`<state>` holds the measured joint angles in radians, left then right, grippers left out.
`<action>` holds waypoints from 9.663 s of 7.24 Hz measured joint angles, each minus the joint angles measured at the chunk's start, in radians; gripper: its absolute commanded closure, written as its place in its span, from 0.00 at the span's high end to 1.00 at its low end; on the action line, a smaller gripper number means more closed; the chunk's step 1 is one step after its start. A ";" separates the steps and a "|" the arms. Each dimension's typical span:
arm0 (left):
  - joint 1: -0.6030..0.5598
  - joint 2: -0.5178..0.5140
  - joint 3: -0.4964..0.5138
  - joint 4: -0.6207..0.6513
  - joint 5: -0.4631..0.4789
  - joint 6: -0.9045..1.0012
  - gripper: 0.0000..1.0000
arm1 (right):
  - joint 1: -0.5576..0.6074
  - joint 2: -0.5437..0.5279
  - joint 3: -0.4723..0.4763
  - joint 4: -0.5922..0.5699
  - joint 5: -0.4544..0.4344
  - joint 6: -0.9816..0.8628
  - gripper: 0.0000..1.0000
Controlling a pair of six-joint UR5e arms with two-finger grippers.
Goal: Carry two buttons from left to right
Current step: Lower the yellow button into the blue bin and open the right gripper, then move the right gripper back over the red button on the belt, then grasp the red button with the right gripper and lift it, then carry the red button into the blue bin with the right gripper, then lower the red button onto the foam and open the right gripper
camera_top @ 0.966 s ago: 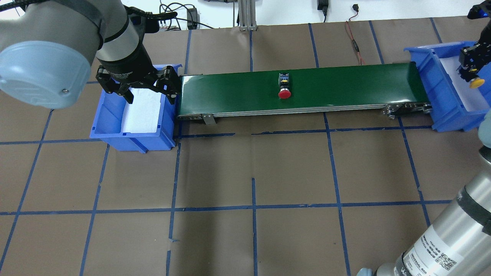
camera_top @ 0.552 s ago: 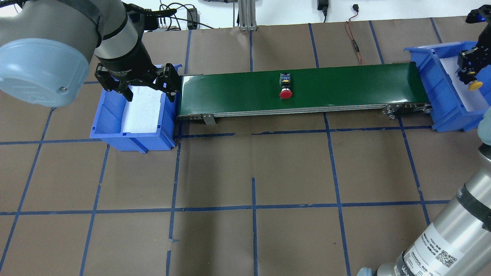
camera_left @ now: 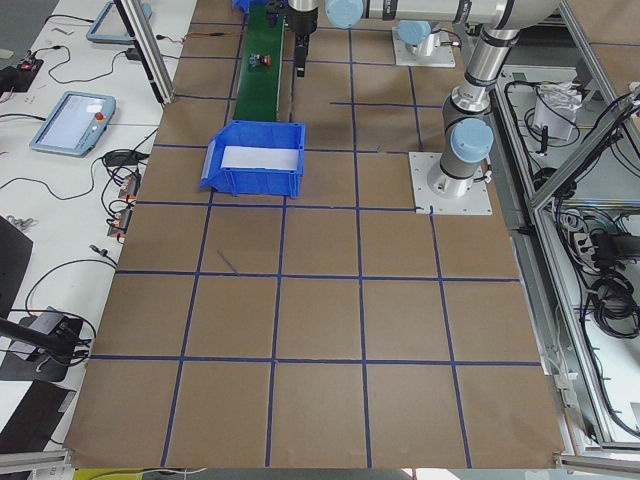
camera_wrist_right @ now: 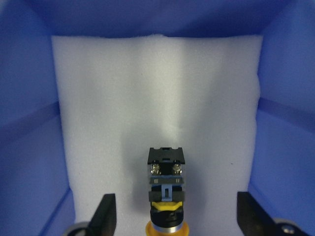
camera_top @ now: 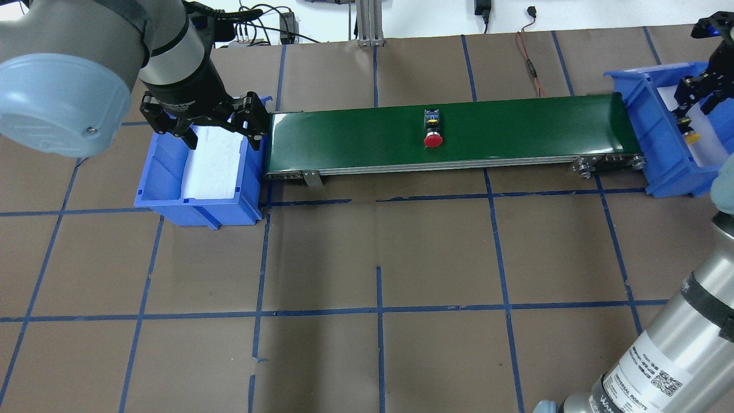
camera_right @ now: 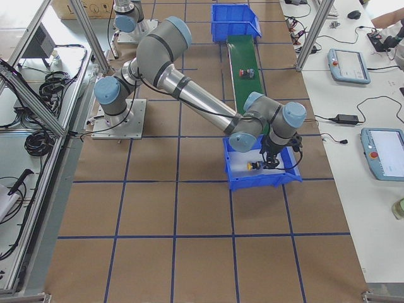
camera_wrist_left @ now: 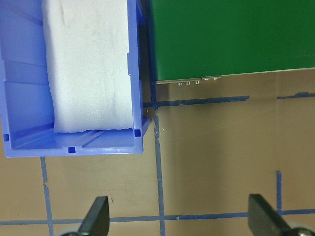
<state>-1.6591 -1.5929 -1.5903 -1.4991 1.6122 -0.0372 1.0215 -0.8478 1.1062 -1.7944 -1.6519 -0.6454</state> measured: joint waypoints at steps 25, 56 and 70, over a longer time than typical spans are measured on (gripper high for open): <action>0.002 0.004 0.000 -0.035 -0.002 0.000 1.00 | 0.570 -0.124 0.180 -0.067 0.041 0.640 0.13; 0.001 0.005 -0.002 -0.035 -0.002 0.000 1.00 | 0.057 0.120 -0.176 -0.072 0.000 0.009 0.16; 0.008 0.004 0.000 -0.035 -0.004 0.002 1.00 | 0.063 0.142 -0.196 -0.084 0.011 0.021 0.17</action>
<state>-1.6506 -1.5888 -1.5907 -1.5340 1.6083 -0.0353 1.0845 -0.7062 0.9101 -1.8784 -1.6413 -0.6243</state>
